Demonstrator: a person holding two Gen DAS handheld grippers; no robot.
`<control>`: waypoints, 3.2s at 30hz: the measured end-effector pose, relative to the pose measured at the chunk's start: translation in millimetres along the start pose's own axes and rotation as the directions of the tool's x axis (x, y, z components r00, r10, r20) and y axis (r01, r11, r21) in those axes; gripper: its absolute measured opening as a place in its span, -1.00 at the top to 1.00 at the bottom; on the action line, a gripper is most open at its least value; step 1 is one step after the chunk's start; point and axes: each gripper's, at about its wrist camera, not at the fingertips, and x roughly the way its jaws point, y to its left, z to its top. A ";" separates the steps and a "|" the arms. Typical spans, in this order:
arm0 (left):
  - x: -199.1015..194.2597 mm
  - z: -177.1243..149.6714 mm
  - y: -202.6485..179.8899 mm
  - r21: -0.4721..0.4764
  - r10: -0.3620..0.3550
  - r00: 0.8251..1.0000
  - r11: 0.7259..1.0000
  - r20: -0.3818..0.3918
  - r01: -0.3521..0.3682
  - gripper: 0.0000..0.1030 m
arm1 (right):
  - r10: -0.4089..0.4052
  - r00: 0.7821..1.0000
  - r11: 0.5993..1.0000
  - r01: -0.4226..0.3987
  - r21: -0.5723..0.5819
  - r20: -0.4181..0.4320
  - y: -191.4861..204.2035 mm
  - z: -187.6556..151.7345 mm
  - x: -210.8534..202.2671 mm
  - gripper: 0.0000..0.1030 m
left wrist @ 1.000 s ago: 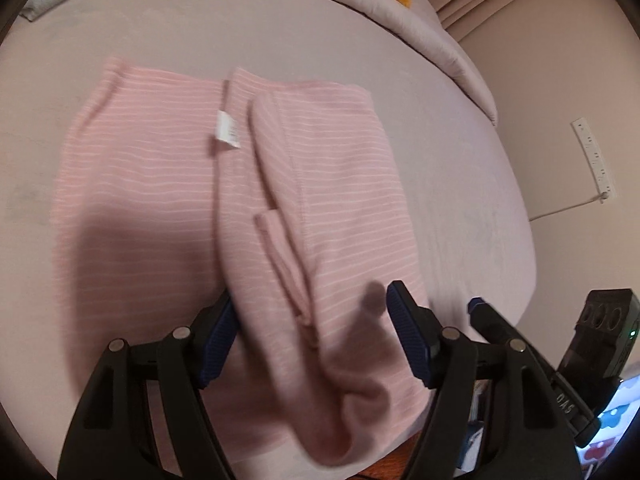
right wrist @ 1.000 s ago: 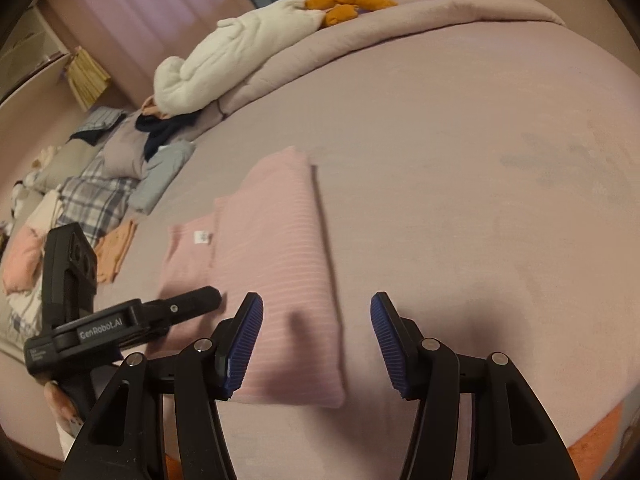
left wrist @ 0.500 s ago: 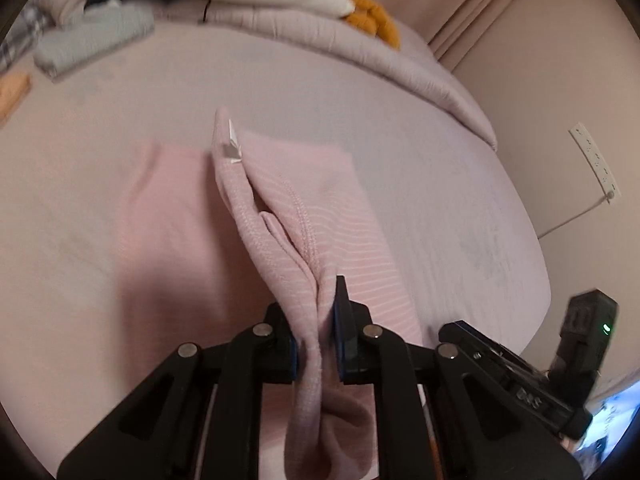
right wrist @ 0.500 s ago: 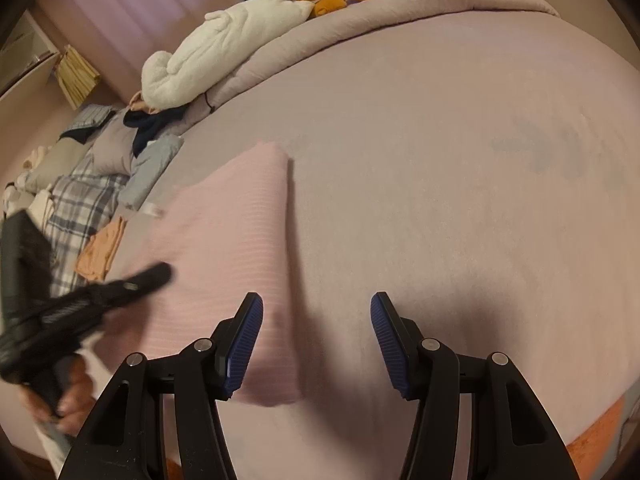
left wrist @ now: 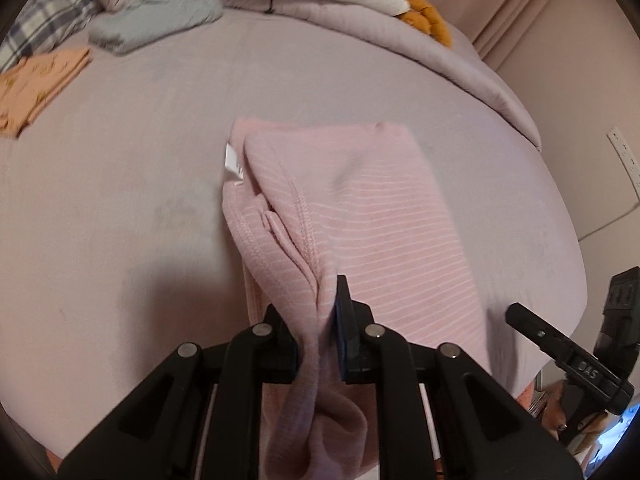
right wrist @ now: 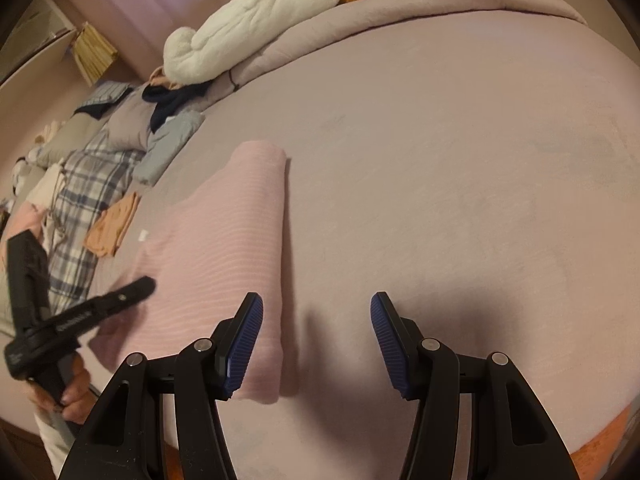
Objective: Fold small clothes
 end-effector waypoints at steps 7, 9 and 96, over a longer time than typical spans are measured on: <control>-2.6 -8.7 5.6 -0.022 0.026 1.000 0.999 0.009 -0.026 0.43 | -0.004 1.000 1.000 0.003 -0.028 -0.031 6.0 -2.6 6.8 -0.09; -8.9 -10.9 5.6 -0.031 0.037 0.999 0.999 0.010 -0.037 0.22 | -0.003 0.999 0.999 0.002 -0.033 -0.037 6.4 -3.5 7.0 -0.09; 49.8 19.6 -38.0 0.047 -0.102 0.995 0.994 0.004 0.102 0.18 | 0.194 0.974 0.964 -0.211 -0.164 -0.115 40.6 64.9 87.9 0.37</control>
